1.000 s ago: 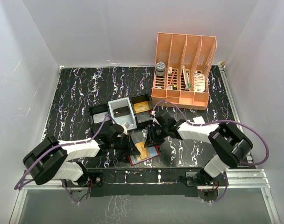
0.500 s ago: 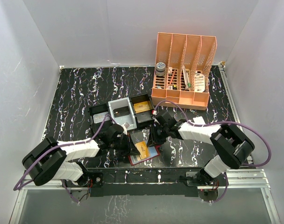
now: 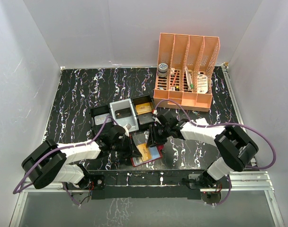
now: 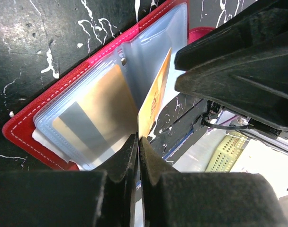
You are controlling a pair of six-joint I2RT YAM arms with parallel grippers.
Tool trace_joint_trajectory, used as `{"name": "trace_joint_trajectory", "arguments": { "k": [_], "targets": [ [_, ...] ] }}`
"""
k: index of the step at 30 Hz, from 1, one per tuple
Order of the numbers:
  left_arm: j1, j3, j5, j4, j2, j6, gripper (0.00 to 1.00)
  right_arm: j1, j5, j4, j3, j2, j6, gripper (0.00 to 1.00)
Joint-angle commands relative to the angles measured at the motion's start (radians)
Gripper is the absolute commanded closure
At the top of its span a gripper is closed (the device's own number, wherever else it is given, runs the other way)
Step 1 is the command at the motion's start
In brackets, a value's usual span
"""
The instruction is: Take the credit cards out of the card holder
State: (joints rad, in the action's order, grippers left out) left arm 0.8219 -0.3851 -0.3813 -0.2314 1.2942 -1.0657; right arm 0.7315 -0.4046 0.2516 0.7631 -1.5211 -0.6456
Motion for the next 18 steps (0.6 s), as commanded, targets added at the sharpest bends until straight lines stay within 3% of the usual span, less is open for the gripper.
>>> {"name": "trace_joint_trajectory", "arguments": {
  "k": [1,10,16,18],
  "targets": [
    [-0.003,-0.035,-0.015,-0.022,-0.007,0.001,0.94,0.006,-0.015,-0.054,-0.008,-0.034,-0.011,0.77],
    [-0.003,0.001,-0.016,-0.143,0.04,-0.071,0.82,0.007,-0.006,-0.154,-0.101,-0.039,-0.089,0.84],
    [-0.004,-0.014,0.048,-0.012,-0.006,-0.063,1.0,0.006,0.045,-0.134,-0.101,-0.002,-0.093,0.84],
    [-0.003,-0.025,0.076,0.06,-0.047,-0.044,1.0,0.006,0.06,-0.13,-0.092,0.019,-0.09,0.82]
  ]
}}
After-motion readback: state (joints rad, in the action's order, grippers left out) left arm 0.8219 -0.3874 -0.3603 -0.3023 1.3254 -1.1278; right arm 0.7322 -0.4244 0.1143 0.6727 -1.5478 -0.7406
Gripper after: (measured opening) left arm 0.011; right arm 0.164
